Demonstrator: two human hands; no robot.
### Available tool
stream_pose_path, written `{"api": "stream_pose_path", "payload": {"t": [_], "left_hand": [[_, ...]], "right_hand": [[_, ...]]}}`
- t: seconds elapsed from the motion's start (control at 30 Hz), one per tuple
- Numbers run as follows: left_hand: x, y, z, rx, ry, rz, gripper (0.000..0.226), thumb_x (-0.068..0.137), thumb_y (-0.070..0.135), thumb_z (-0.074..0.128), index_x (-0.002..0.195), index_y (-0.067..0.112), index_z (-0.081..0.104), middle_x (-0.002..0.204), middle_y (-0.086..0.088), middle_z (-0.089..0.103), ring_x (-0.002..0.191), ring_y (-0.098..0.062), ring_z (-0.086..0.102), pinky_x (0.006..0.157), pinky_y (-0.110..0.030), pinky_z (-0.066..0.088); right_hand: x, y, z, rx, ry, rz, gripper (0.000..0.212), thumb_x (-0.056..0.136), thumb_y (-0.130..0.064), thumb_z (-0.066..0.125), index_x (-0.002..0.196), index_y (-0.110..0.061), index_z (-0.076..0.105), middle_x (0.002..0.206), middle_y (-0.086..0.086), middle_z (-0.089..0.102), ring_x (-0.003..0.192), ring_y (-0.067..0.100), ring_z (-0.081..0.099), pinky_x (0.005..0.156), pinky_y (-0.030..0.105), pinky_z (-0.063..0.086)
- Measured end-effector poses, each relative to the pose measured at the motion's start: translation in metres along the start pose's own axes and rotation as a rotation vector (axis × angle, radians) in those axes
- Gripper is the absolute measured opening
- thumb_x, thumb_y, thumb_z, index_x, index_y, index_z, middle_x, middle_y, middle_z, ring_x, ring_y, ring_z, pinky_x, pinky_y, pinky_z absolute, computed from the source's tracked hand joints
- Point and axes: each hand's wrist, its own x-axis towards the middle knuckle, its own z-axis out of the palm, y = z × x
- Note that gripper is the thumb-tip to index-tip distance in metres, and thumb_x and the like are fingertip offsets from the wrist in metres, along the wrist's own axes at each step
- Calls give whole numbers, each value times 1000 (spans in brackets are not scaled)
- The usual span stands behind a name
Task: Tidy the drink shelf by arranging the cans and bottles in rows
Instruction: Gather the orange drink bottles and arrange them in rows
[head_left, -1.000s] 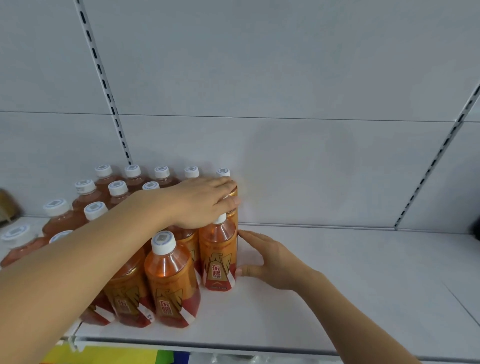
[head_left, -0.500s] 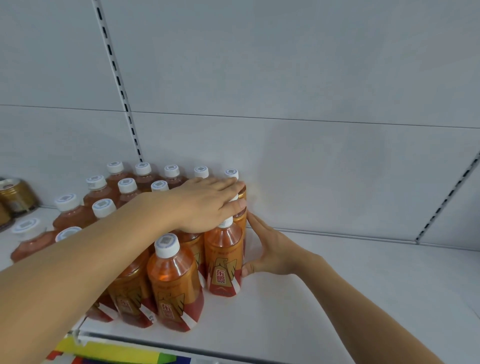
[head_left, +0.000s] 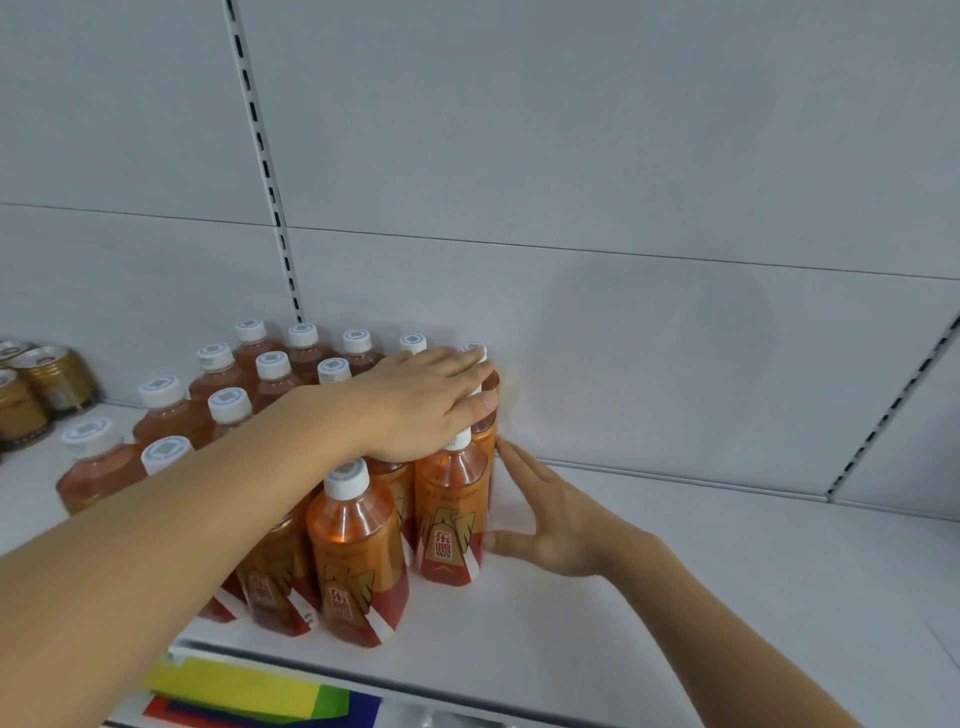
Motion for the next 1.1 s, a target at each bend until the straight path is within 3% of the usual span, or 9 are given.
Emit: {"api": "stream_pose_path", "payload": {"t": [0.13,0.3,0.47,0.57,0.67,0.73,0.83,0.93,1.1], "left_hand": [[1,1,4,43,-23,-9,69,109,61,8,170,29,1,177,13,-7,162,-8,-8,132,-43,2],[0,3,2,38,-27,-25,69,109,60,9,170,28,2,177,12,-7,163,-10,-6,129,-41,2],[-5,2,3,-42,33,-17,73,106,66,11,170,30,3,177,13,-4,163,-11,-3,132,-45,4],[-29,-7,-8,-145,140,-20,77,103,67,14,169,28,22,176,7,18,162,-12,12,132,-41,12],[-69,-21,-23,-153,272,4,84,101,76,10,147,24,58,152,4,56,145,-16,44,121,-39,32],[-99,-33,-24,-113,342,15,92,93,84,7,144,29,60,147,7,61,139,-16,51,116,-41,39],[-135,-59,-10,-11,282,-42,116,73,104,13,163,35,34,167,13,37,153,-12,33,125,-38,29],[-150,-81,5,102,147,-51,130,65,109,31,168,35,5,176,13,5,161,-12,8,131,-36,10],[-145,-98,31,195,141,79,131,74,94,56,169,27,-4,177,4,-8,163,-18,-1,130,-39,-1]], "right_hand": [[-5,-3,11,-21,-61,39,106,94,-85,46,164,-45,-23,178,-19,-3,162,7,8,130,35,19],[-2,-3,8,-30,-99,55,107,92,-88,43,162,-46,-27,178,-18,-6,163,10,6,128,35,17],[-13,-10,-2,-96,-30,59,107,92,-88,45,166,-44,-18,178,-16,-7,164,10,3,133,40,17],[-30,-33,-8,-157,142,41,91,101,-74,47,166,-44,-11,178,-14,3,162,7,6,130,29,13],[-41,-69,-1,-204,472,-111,75,106,-64,50,168,-37,17,175,-9,24,161,10,20,130,41,28],[-41,-96,7,-243,621,-219,81,103,-64,55,166,-19,34,171,-1,35,161,18,26,126,47,33],[-36,-135,15,-422,686,-246,93,95,-71,61,163,-12,40,169,8,38,161,29,27,129,52,27],[-28,-158,16,-577,607,-167,109,86,-83,59,167,-17,30,173,8,30,164,30,19,131,54,20],[-17,-172,18,-752,402,-24,127,71,-86,70,168,-19,22,171,2,34,163,29,20,130,55,22]]}}
